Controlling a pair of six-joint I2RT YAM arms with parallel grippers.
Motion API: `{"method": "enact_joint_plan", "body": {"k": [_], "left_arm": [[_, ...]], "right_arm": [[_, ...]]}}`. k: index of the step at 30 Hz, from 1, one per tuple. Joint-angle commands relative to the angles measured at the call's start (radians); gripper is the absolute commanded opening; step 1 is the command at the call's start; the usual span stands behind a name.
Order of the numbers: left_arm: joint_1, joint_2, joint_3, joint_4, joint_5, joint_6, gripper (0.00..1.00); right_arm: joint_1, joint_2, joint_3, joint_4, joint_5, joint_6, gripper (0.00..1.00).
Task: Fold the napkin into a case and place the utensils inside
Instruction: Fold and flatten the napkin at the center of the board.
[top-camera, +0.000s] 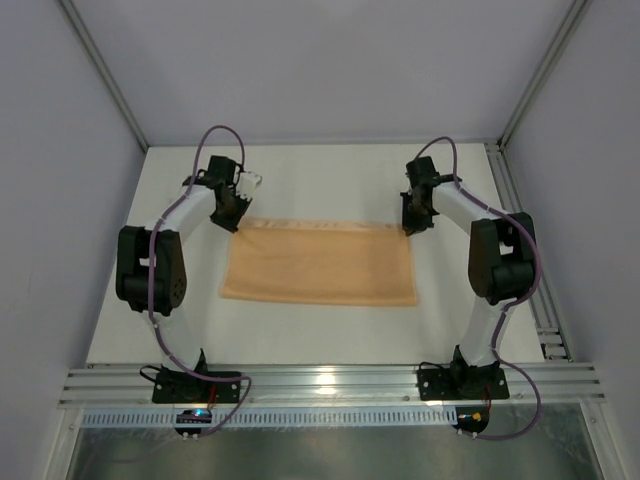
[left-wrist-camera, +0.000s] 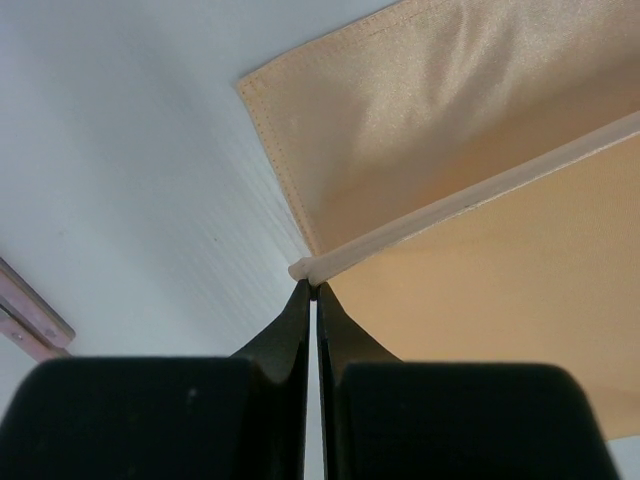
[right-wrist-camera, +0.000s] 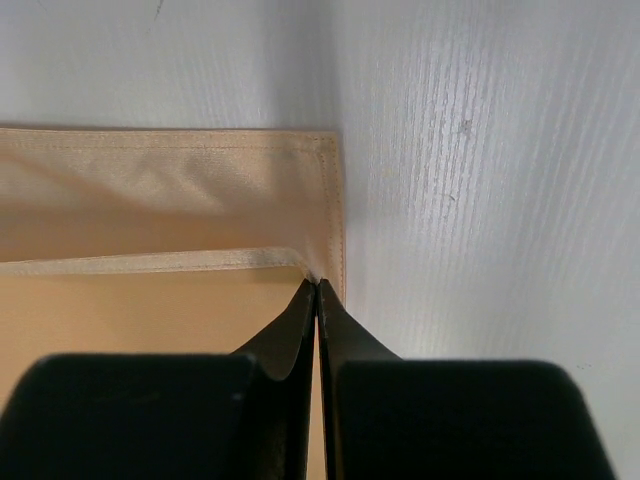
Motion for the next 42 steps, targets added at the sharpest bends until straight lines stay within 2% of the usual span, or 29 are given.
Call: {"method": "enact_joint_plan", "body": {"k": [1,16,24,34,39,42], "left_arm": [[0.008,-0.009,0.056,-0.008,0.004,-0.02,0.0],[0.006,0.103,0.106,0.035,-0.023,-0.057,0.0],[0.006,0.156,0.11,0.059,-0.028,-0.066,0.02],[0.005,0.161,0.107,0.073,-0.028,-0.069,0.07],[0.006,0.144,0.112,0.075,-0.03,-0.071,0.0],[0.006,0.124,0.115,0.084,-0.028,-0.078,0.0]], "right_arm": [[-0.006,-0.029,0.065,0.003,0.008,0.001,0.03],[-0.035,0.1,0.182,-0.034,-0.023,0.022,0.03],[-0.035,0.16,0.183,-0.034,-0.025,0.019,0.03],[-0.035,0.16,0.186,-0.028,-0.023,0.03,0.03],[-0.033,0.138,0.2,-0.034,-0.023,0.03,0.03],[-0.035,0.114,0.208,-0.036,-0.023,0.035,0.03]]}}
